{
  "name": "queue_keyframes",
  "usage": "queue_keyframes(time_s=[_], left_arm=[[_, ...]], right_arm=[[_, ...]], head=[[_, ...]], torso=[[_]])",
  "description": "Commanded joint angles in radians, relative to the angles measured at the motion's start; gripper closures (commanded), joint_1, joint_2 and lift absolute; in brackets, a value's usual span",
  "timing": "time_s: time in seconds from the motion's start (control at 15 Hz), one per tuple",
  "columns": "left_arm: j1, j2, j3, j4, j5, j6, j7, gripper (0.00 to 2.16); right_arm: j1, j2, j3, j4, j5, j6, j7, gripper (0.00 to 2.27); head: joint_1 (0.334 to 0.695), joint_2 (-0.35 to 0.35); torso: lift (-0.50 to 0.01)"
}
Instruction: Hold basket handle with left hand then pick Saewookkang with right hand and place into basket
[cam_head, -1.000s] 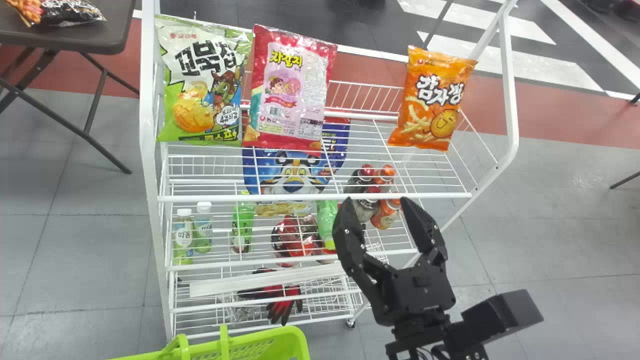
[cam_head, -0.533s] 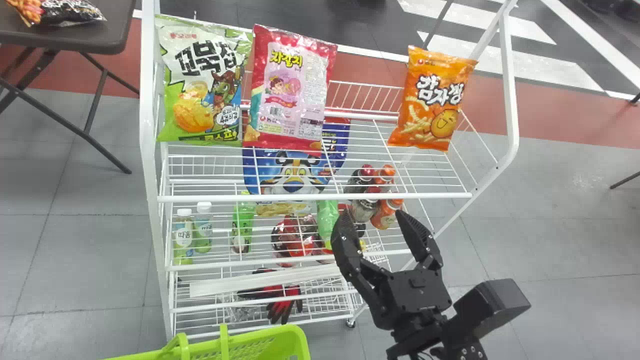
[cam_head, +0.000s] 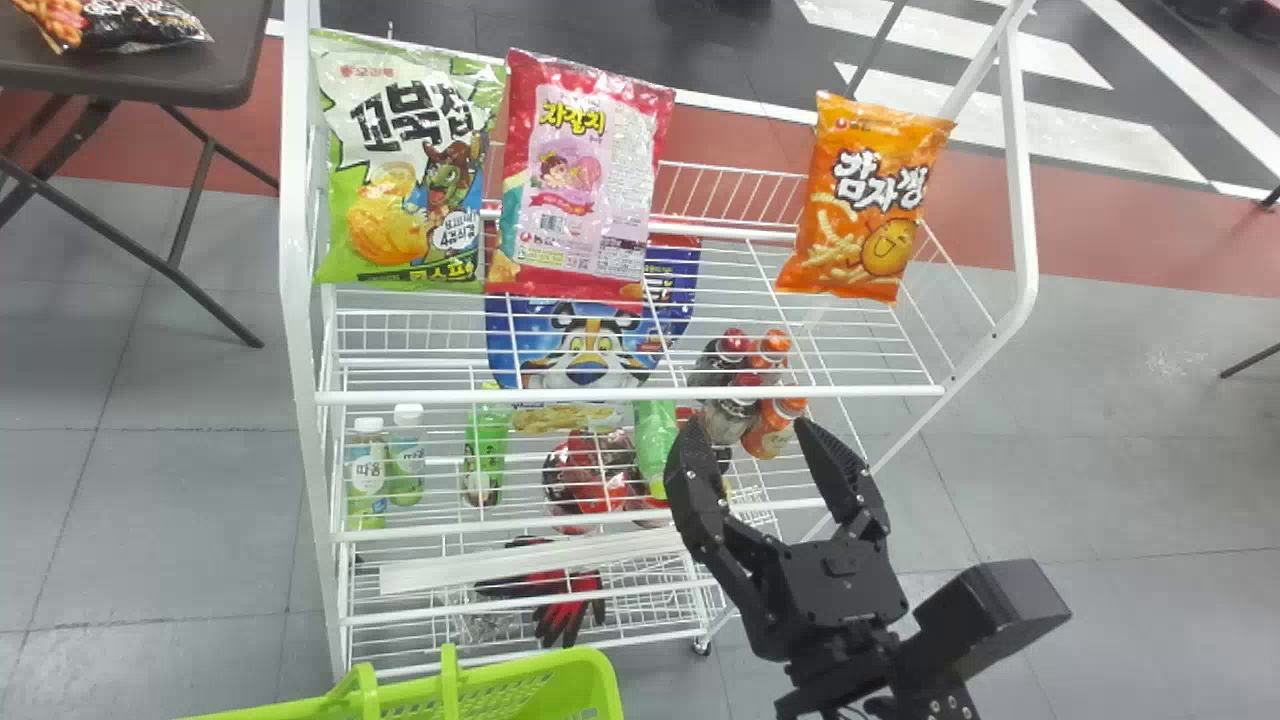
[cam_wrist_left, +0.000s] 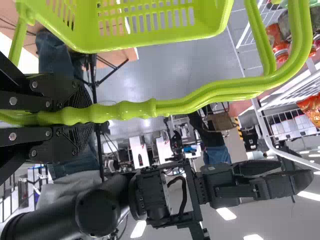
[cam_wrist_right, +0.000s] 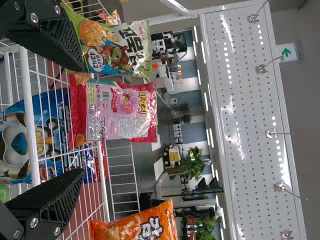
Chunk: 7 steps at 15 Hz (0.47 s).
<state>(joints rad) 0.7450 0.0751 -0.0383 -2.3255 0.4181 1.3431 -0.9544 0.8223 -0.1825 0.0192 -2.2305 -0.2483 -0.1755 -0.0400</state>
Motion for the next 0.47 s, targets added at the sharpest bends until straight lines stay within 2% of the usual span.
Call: queue_keyframes(time_s=[0.0,0.4], left_arm=[[0.001,0.0,-0.002,0.0,-0.001,0.0,0.0,1.77],[0.013,0.002,0.0,-0.005,0.001,0.0,-0.006,1.77]], right_arm=[[0.008,-0.002,0.001,-0.005,0.0,0.0,0.0,0.09],[0.012,-0.002,0.002,-0.014,0.001,-0.003,0.0,0.09]], head=[[0.695,-0.35],[0.695,-0.35]], torso=[[-0.019],[-0.019]])
